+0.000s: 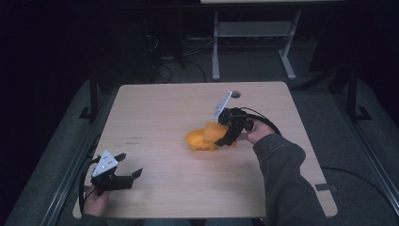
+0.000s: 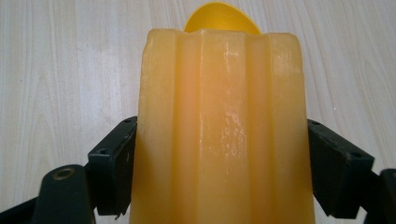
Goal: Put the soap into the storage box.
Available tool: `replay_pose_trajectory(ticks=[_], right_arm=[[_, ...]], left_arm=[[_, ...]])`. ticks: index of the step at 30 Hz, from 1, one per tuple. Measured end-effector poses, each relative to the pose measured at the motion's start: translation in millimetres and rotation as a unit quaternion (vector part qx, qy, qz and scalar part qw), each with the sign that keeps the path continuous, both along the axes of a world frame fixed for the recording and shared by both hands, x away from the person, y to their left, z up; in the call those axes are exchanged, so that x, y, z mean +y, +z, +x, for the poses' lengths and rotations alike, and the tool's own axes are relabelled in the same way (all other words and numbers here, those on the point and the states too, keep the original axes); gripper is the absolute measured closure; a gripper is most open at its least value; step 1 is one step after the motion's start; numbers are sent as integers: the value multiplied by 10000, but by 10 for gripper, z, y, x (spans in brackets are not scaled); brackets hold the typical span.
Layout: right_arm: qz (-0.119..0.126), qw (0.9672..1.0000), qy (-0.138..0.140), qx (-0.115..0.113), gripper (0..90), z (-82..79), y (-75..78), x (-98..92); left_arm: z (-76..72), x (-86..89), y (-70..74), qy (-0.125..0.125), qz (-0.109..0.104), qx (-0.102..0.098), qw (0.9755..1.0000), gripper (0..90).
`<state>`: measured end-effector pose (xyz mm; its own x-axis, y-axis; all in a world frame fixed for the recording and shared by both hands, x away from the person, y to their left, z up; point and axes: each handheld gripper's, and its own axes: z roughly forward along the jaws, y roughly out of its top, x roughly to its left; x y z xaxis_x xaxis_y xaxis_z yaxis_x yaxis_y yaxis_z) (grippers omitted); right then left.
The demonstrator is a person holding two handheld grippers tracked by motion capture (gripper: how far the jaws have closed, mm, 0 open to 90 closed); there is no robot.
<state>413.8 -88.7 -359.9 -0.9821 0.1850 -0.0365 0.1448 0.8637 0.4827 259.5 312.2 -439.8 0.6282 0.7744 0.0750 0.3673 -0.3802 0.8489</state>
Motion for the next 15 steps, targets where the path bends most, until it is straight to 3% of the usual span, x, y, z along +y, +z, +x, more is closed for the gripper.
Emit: replay_pose_trajectory(ticks=[8,12,15], right_arm=[[-72,9999,107,-18,206,60,24,116],[40,9998,180,-44,206,93,38,159],[-43,9997,213,-55,206,111,42,190]], left_arm=[[0,3,3,1,-2,-11,10000,143],[0,5,4,4,-14,-15,10000,143],[3,2,-1,-7,-5,-4,10000,143]])
